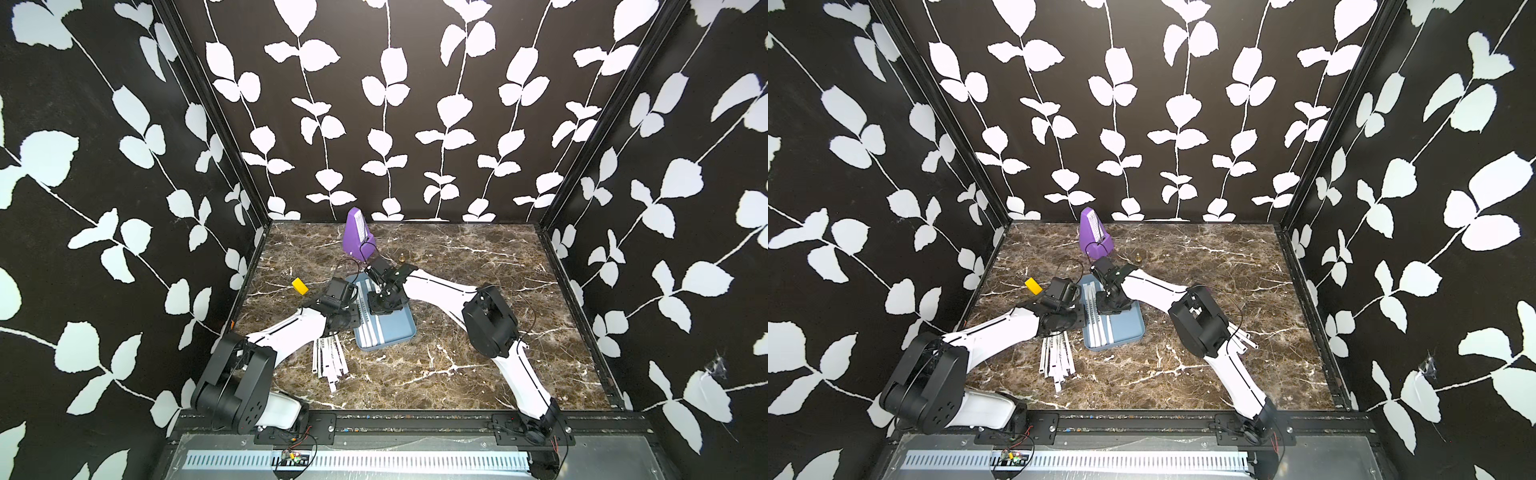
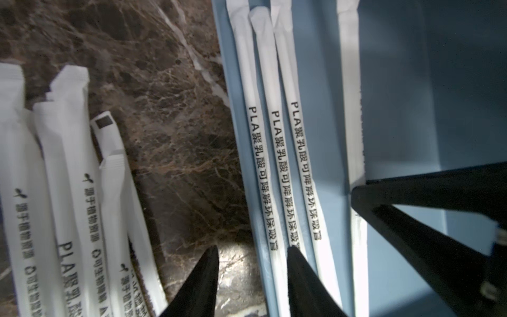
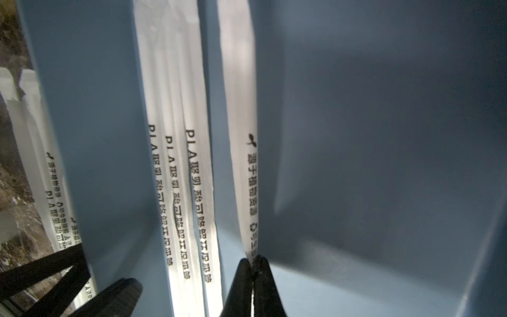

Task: Put the straws into the storage box
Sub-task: Place the straw in the storage box.

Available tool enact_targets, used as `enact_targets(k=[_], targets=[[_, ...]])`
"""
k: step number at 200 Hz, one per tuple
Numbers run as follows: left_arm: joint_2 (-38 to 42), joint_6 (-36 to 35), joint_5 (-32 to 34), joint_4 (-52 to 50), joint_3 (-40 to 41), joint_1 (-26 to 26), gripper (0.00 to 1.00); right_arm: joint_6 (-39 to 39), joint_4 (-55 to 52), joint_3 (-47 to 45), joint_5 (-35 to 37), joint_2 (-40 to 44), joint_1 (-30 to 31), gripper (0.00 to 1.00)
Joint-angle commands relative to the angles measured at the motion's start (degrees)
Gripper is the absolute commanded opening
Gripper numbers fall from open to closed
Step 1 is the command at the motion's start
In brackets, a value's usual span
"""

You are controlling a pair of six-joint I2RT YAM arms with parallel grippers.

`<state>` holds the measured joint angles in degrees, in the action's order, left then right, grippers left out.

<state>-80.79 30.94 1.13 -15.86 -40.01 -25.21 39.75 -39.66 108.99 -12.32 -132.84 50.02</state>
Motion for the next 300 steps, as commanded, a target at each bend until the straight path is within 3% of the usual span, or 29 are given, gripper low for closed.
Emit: enact_targets(k=[1,98,162,253,300], targets=[[0.24,0.00,-0.88,1.60,0.97,0.25,0.43,1.10,-0.24,2.40,-1.16,-2.06,0.67,0.07],[-0.93,-0.35,-1.41,2.79,1.22,0.25,0.40,2.84,0.64,3.46,-3.24,-3.25,1.17,0.11],[6.58,-2.89,3.08,-4.32,0.03,1.32,0.42,2.35,0.02,3.45,-1.81,-1.19,1.22,0.16],[-1.11,-0.38,-5.07,6.19,1.97,2.10,0.42,3.86,0.12,5.61,-2.96,-3.43,1.60,0.11],[2.97,-2.43,-1.29,-0.25,0.29,2.14,0.44,1.34,-1.41,3.33,-2.02,3.41,-0.05,0.24]])
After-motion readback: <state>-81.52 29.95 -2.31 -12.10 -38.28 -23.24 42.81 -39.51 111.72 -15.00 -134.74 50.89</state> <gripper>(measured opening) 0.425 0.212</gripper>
